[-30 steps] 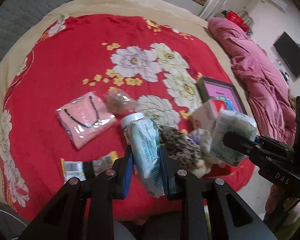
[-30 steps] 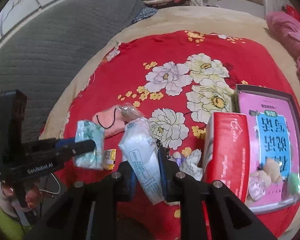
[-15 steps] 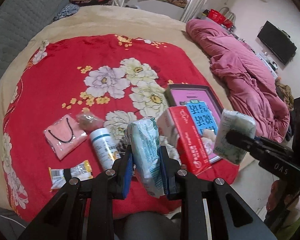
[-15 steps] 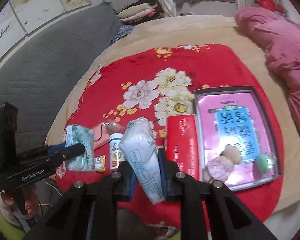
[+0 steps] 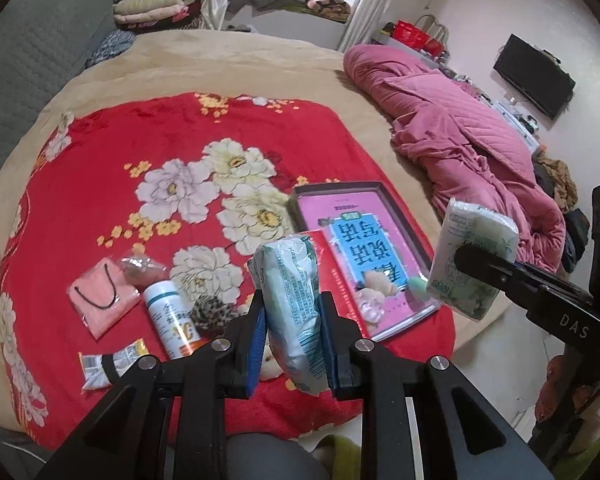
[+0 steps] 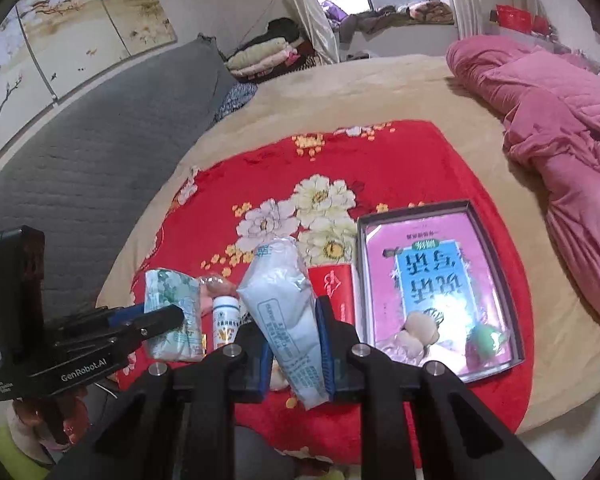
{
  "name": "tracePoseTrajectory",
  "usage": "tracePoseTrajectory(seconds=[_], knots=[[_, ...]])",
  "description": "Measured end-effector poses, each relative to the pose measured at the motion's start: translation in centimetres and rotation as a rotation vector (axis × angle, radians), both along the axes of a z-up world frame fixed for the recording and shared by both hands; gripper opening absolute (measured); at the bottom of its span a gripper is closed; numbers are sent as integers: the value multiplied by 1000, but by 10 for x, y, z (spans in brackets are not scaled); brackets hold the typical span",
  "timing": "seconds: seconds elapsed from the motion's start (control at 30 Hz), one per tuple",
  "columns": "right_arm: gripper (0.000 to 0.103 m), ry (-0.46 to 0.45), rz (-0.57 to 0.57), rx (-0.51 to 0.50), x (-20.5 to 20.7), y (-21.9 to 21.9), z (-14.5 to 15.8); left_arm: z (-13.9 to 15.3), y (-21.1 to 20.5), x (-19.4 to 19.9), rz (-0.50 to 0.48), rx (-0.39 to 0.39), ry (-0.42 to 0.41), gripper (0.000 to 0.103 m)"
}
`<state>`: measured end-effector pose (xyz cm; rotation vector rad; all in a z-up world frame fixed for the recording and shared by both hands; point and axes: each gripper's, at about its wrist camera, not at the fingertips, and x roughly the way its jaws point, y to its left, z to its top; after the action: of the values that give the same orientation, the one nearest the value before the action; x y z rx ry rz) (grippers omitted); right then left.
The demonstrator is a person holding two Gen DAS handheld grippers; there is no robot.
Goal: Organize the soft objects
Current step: 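Carry the wet-wipe pack with the left tool while the right carries the white packet toward the pink tray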
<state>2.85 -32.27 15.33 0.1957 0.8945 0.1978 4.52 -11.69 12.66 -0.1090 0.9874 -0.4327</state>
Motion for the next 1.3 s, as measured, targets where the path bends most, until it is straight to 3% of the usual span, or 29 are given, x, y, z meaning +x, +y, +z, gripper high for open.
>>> tracePoseTrajectory(seconds=[0.3,0.67,0.93,1.3], knots=[[20,-63,-25,-12,-2,-25,26,16,-36,2,-45,-32,-25,25],[20,-72,-90,0,1,-64,25,21,-87,12,-142,-35,-53,25],[20,-32,-146,-7,4,-89,3,-7,-129,28,-198,-29,0,25],[20,81,-204,-17,7,-122,-56,-67,-172,47,-246,17,79,25]])
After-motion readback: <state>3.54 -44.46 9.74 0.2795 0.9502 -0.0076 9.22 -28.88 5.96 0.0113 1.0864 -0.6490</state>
